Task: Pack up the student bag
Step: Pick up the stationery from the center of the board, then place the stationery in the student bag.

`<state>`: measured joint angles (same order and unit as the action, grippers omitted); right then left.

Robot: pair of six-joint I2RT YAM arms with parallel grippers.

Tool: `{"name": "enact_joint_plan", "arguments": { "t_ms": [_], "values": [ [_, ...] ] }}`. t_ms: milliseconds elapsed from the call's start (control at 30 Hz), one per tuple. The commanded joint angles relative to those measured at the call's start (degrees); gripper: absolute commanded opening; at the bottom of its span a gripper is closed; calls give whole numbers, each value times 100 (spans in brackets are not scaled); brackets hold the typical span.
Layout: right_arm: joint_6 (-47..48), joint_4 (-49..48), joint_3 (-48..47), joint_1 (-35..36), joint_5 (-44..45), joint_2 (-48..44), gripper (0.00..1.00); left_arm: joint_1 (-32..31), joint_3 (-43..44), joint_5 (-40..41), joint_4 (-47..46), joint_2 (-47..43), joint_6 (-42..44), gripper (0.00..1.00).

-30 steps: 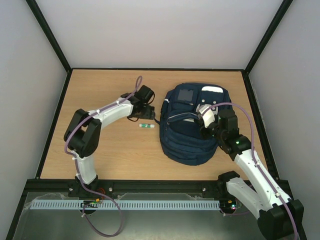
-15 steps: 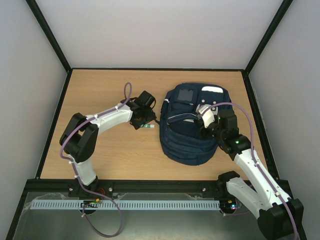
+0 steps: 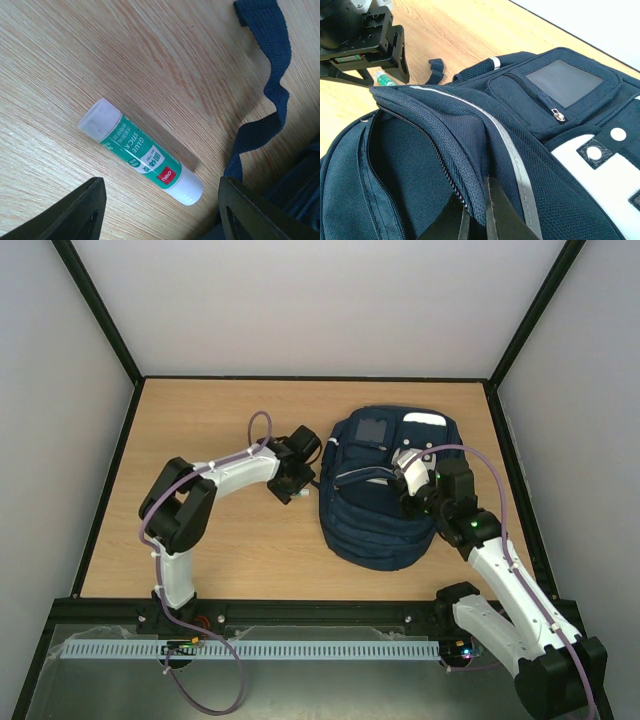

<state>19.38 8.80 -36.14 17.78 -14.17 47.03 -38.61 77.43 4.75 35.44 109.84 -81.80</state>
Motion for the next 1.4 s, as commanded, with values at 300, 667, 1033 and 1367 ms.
{"name": "enact_joint_plan", "arguments": {
  "t_ms": [300, 667, 1033, 1367],
  "values": [
    [49, -36, -198, 32, -318, 123, 3, 175, 270, -171, 193, 559, -570, 51],
    [57, -19, -209, 28, -332, 115, 3, 236, 296, -185, 403, 467, 396, 24],
    [49, 3, -225, 32, -391, 127, 3, -817, -713, -31, -1078, -1578, 4150, 2],
    [-113, -66, -261, 32, -269, 17, 2, -3018, -1146, 719, -1455, -2495, 7718, 2]
  ]
}}
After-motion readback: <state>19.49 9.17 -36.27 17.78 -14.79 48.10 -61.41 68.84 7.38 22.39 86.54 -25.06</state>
